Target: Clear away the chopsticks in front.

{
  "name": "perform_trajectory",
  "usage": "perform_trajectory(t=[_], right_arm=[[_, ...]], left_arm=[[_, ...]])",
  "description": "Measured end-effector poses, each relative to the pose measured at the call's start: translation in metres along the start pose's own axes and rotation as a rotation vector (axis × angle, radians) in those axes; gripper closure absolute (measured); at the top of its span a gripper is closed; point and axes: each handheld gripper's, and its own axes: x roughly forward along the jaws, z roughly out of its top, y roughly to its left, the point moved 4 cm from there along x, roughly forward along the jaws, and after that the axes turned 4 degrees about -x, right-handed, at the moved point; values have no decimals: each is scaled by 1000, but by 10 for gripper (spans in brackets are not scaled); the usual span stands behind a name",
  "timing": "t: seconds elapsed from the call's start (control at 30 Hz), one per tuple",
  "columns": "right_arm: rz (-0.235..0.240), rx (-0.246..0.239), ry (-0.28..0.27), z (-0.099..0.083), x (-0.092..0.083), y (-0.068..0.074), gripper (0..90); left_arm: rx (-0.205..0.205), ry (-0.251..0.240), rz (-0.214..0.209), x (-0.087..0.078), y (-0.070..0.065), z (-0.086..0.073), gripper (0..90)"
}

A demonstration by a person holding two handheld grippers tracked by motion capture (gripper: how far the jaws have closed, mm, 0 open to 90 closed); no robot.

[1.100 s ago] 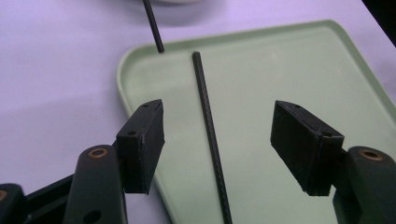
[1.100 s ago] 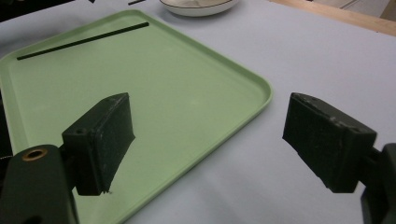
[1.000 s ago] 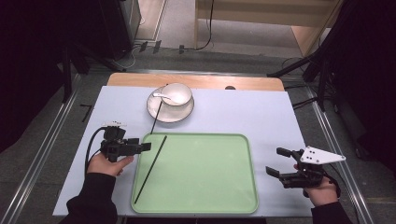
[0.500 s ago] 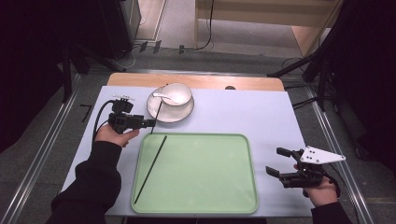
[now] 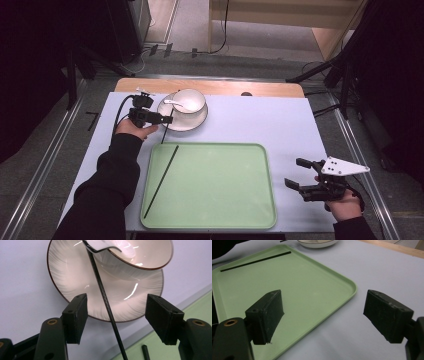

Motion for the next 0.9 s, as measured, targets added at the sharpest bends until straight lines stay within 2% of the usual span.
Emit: perform_trajectory(t=[0.03, 0.2, 0.23, 0.27, 0.3, 0.5, 0.6, 0.67, 0.8, 0.9], right_arm=[[-2, 0, -1, 0, 0, 0, 166], [-1, -1, -2, 0, 0, -1, 166], [1, -2, 1, 0, 0, 0, 166], [3, -2, 1, 1, 1, 0, 166], [3, -3, 1, 1, 1, 0, 166], [5, -5, 1, 1, 1, 0, 166], [5, -3, 0, 1, 1, 0, 166], [6, -5, 1, 1, 1, 0, 166], [7, -7, -3, 2, 1, 0, 166], [6, -6, -3, 1, 1, 0, 166]], left_arm=[[-3, 9, 11, 7, 1, 2, 377], [-24, 10, 33, 18, 2, 4, 432], [-42, 11, 51, 22, 3, 4, 449], [-42, 11, 51, 22, 3, 4, 467], [-47, 21, 69, 25, 4, 4, 493], [-60, 30, 66, 35, 6, 4, 562], [-74, 15, 69, 38, 5, 5, 644], [-102, 15, 61, 41, 5, 5, 651], [-118, 21, 70, 45, 7, 4, 748], [-139, 5, 77, 46, 8, 5, 800]])
